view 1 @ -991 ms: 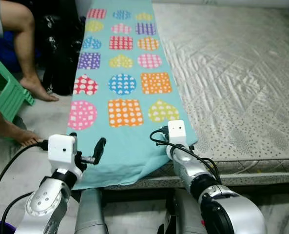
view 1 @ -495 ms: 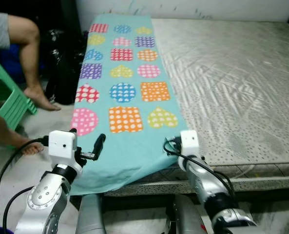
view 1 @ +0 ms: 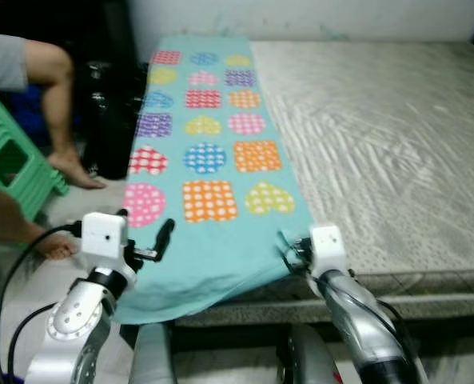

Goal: Clean up the room

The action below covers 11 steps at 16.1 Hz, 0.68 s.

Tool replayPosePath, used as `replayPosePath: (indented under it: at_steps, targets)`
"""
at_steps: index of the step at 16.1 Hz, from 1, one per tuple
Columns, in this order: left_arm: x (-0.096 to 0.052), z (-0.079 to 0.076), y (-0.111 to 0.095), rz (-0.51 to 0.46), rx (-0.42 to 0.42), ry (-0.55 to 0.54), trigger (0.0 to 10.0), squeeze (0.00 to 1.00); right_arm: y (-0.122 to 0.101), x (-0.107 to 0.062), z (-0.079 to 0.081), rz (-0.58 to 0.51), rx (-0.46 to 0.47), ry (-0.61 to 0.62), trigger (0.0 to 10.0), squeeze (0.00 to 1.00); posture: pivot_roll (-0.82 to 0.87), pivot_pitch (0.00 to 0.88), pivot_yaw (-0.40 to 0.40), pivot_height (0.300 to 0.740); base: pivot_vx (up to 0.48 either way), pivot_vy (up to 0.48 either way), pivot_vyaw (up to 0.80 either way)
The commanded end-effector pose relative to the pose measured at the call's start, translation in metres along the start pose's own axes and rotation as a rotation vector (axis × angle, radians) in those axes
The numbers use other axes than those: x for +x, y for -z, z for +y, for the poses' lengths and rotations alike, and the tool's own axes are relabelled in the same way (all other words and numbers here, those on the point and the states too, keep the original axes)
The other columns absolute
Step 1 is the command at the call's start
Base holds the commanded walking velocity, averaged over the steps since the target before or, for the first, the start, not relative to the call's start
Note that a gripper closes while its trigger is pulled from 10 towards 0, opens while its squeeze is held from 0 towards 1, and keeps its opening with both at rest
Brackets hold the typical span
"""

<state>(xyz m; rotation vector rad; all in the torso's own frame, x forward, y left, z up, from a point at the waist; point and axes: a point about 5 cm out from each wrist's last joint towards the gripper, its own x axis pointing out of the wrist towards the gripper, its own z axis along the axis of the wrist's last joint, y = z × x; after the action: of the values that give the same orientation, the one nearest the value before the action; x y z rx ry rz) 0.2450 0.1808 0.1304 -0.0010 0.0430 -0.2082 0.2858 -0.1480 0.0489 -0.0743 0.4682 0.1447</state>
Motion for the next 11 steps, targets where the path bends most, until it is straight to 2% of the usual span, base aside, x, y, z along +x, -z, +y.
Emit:
replayPosePath:
  at_steps: [1,2,3,4,6,7,11]
  targets:
    - [0.001,0.001,0.001,0.003,0.008,0.010,10.0,0.00,-0.007,-0.008,-0.005,-0.012,-0.023,0.003,0.8,0.00,0.04,0.029,-0.012,0.570,0.000,0.000,0.00]
    - [0.003,-0.002,0.003,0.007,0.003,0.021,10.0,0.00,-0.003,-0.016,-0.013,0.003,-0.037,0.022,4.3,0.00,0.03,0.030,-0.007,0.570,0.000,0.000,0.00]
    - [0.004,-0.003,0.004,0.009,0.000,0.028,10.0,0.00,0.000,-0.019,-0.016,0.010,-0.040,0.033,9.3,0.00,0.02,0.031,-0.003,0.570,0.000,0.000,0.00]
    - [0.006,-0.005,0.005,0.012,-0.003,0.040,10.0,0.00,0.003,-0.025,-0.019,0.033,-0.042,0.046,10.0,0.00,0.00,0.032,0.002,0.570,0.000,0.000,0.00]
    - [0.009,-0.008,0.007,0.014,-0.007,0.052,10.0,0.00,0.006,-0.034,-0.018,0.072,-0.034,0.040,10.0,0.00,0.00,0.032,0.002,0.570,0.000,0.000,0.00]
    - [0.010,-0.009,0.007,0.016,-0.007,0.058,10.0,0.00,0.007,-0.037,-0.016,0.089,-0.012,0.025,10.0,1.00,0.00,0.032,0.002,0.570,0.000,0.000,0.00]
    - [0.011,-0.009,0.008,0.019,-0.007,0.065,10.0,0.00,0.007,-0.040,-0.017,0.135,-0.019,0.030,10.0,1.00,-0.01,0.036,0.011,0.570,0.000,0.000,0.00]
